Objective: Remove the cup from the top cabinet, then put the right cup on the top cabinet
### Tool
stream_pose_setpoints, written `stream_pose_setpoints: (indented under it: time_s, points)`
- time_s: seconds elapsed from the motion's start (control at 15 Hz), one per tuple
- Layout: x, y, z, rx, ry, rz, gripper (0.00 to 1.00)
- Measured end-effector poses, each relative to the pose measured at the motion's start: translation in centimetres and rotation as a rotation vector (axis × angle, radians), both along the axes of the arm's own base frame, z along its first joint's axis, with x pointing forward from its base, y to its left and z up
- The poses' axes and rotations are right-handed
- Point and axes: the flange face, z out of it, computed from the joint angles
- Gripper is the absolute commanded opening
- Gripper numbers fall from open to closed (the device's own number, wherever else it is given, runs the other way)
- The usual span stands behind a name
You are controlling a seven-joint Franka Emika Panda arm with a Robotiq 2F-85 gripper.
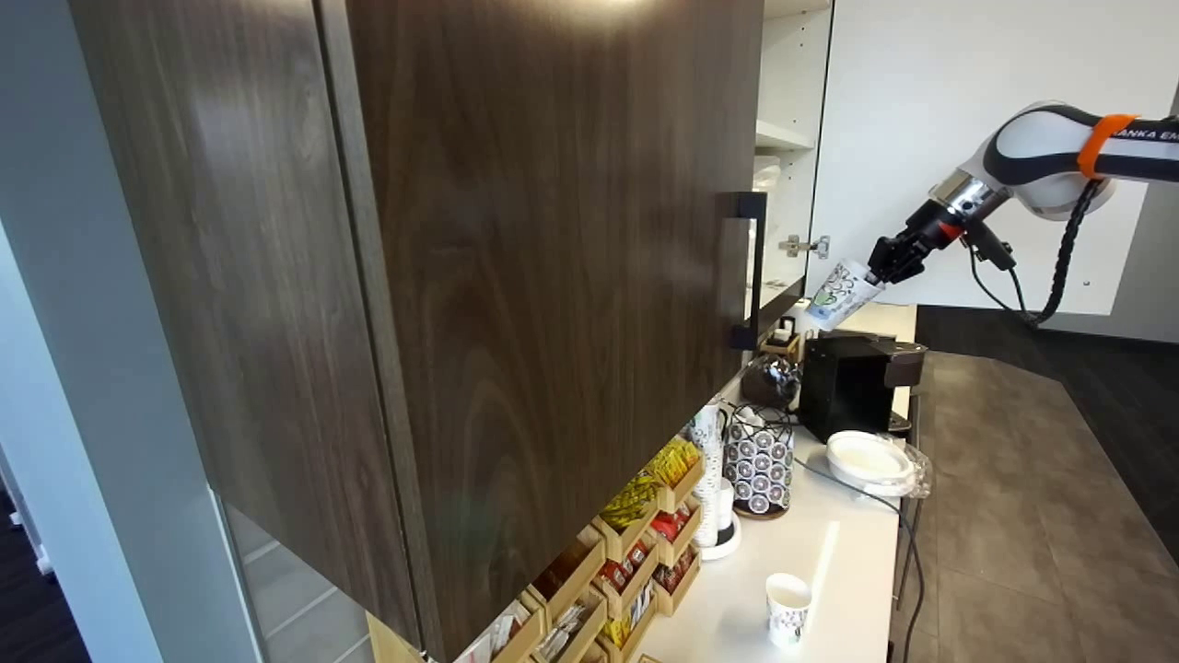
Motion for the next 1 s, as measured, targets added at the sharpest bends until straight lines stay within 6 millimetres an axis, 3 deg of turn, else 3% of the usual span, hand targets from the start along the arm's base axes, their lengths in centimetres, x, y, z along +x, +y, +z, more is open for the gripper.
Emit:
stream_pose_setpoints:
  time_s: [0.2,0.4,1.0]
  points:
    - [-0.1,1.4,3.1,-0.004,-0.062,0.032,0.01]
    - [0.7,3.6,4.9,-0.004,-0.089,0.076,0.01]
    - [6.4,9.8,6.6,-0.019,0.002,0.163,0.01]
